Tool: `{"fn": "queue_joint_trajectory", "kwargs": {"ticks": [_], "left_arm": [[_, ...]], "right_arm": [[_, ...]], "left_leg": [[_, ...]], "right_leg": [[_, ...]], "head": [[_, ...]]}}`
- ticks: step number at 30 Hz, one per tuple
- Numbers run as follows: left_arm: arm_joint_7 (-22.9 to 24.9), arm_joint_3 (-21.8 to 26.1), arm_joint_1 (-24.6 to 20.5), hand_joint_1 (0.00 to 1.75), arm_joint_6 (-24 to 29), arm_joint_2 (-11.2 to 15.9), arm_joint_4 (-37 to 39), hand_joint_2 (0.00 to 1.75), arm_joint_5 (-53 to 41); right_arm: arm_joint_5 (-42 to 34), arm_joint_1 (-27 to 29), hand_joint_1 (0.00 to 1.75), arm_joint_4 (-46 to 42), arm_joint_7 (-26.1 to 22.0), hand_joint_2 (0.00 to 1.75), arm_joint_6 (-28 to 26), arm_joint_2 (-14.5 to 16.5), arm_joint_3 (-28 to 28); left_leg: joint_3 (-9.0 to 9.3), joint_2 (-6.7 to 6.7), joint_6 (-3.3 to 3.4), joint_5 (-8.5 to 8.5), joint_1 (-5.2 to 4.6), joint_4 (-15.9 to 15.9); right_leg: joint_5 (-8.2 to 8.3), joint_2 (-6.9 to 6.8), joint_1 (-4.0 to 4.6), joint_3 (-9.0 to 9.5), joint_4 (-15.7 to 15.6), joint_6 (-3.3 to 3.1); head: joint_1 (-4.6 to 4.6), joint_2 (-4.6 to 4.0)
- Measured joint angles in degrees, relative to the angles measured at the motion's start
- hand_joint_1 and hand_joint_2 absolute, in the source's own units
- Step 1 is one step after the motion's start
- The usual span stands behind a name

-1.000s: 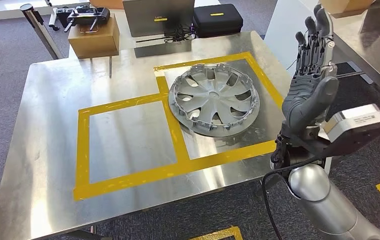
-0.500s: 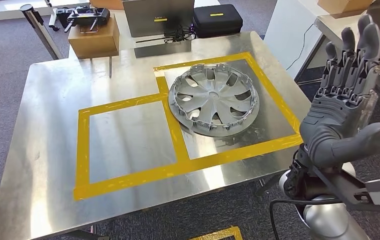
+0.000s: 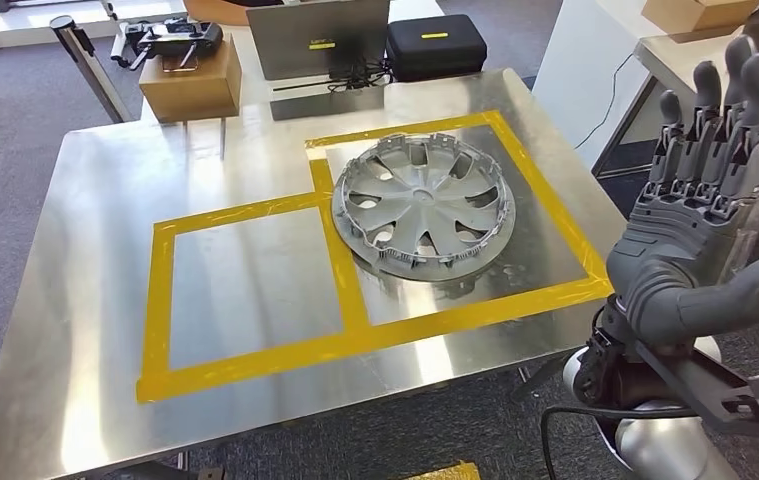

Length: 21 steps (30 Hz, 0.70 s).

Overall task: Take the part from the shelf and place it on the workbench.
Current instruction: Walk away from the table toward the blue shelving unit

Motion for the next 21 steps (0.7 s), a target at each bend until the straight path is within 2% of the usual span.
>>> {"fn": "queue_joint_trajectory", "kwargs": {"ticks": [2, 4, 6, 9, 11, 13, 14, 15, 16, 18, 19, 21], "left_arm": [[0.08, -0.01, 0.05, 0.00, 0.02, 0.10, 0.04, 0.00, -0.05], [0.15, -0.01, 0.01, 0.00, 0.04, 0.20, 0.07, 0.00, -0.07], [0.21, -0.01, -0.07, 0.00, 0.04, 0.23, 0.08, 0.00, -0.09], [0.30, -0.03, -0.07, 0.00, 0.03, 0.22, 0.08, 0.00, -0.10], [0.30, -0.03, -0.08, 0.00, 0.02, 0.21, 0.08, 0.00, -0.10], [0.32, -0.02, -0.08, 0.00, 0.00, 0.21, 0.08, 0.00, -0.10], [0.36, -0.02, -0.07, 0.00, -0.02, 0.24, 0.08, 0.00, -0.11], [0.42, -0.02, -0.07, 0.00, -0.04, 0.27, 0.08, 0.00, -0.11], [0.47, -0.02, -0.09, 0.00, -0.06, 0.30, 0.08, 0.00, -0.13], [0.54, -0.03, -0.16, 0.00, -0.10, 0.20, 0.07, 0.00, -0.25], [0.56, -0.02, -0.23, 0.00, -0.13, 0.15, 0.06, 0.00, -0.32], [0.60, -0.01, -0.31, 0.00, -0.18, 0.05, 0.05, 0.00, -0.48]], "right_arm": [[-0.08, 0.05, 0.00, -0.01, 0.01, 0.00, 0.04, 0.05, 0.11], [-0.11, 0.04, 0.00, -0.01, 0.01, 0.00, 0.08, 0.13, 0.23], [-0.11, 0.03, 0.00, 0.00, 0.01, 0.00, 0.10, 0.17, 0.34], [-0.11, 0.03, 0.00, -0.01, 0.01, 0.00, 0.15, 0.20, 0.43], [-0.11, 0.01, 0.00, -0.01, 0.01, 0.00, 0.18, 0.22, 0.49], [-0.11, -0.01, 0.00, 0.00, 0.01, 0.00, 0.18, 0.25, 0.58], [-0.11, -0.04, 0.00, 0.01, 0.02, 0.00, 0.19, 0.28, 0.63], [-0.11, -0.10, 0.00, 0.01, 0.03, 0.00, 0.20, 0.33, 0.69], [-0.11, -0.18, 0.00, 0.01, 0.04, 0.00, 0.21, 0.38, 0.74], [-0.11, -0.36, 0.00, 0.00, 0.05, 0.00, 0.22, 0.44, 0.81], [-0.15, -0.49, 0.00, 0.01, 0.05, 0.00, 0.22, 0.44, 0.82], [-0.27, -0.61, 0.00, 0.04, 0.05, 0.00, 0.24, 0.45, 0.92]], "left_leg": [[0.07, -0.07, 0.27, -0.11, -0.14, 0.06], [0.31, -0.08, 1.04, 0.09, -0.18, -0.16], [0.47, -0.08, 1.25, 0.23, -0.16, -0.38], [0.57, -0.08, 1.08, 0.30, -0.03, -0.63], [0.62, -0.07, 0.35, 0.26, 0.11, -0.81], [0.63, -0.08, -0.61, 0.03, 0.23, -0.80], [0.61, -0.09, -0.71, -0.12, 0.20, -0.69], [0.60, -0.09, -0.53, -0.20, 0.10, -0.61], [0.75, -0.09, -0.07, -0.12, -0.02, -0.84], [1.85, 0.13, 0.48, 0.69, 0.21, -2.69], [2.45, 0.27, 0.64, 1.09, 0.43, -3.67], [3.10, 0.47, 0.77, 1.36, 0.73, -4.48]], "right_leg": [[-0.22, 0.30, -0.04, -0.09, 0.23, -1.07], [-0.30, 0.32, 0.01, -0.01, 0.22, -1.45], [-0.44, 0.32, 0.18, 0.01, 0.24, -1.90], [-0.61, 0.28, 0.49, 0.03, 0.28, -2.28], [-0.69, 0.25, 0.64, 0.03, 0.31, -2.39], [-0.71, 0.20, 0.62, 0.03, 0.28, -2.38], [-0.70, 0.17, 0.50, 0.07, 0.19, -2.30], [-0.62, 0.16, 0.36, 0.17, -0.02, -2.12], [-0.45, 0.18, 0.29, 0.42, -0.43, -1.83], [-0.67, 0.04, 0.41, 0.82, -0.60, -1.43], [-1.46, -0.10, 0.52, 0.39, 0.58, -1.26], [-4.47, -0.37, 0.49, -2.50, 6.51, -0.87]], "head": [[-0.28, -0.01], [-0.62, -0.01], [-0.78, -0.01], [-0.82, -0.01], [-0.80, -0.01], [-0.78, -0.01], [-0.81, -0.01], [-0.91, -0.01], [-1.01, -0.01], [-1.06, -0.01], [-0.91, -0.01], [-0.58, -0.01]]}}
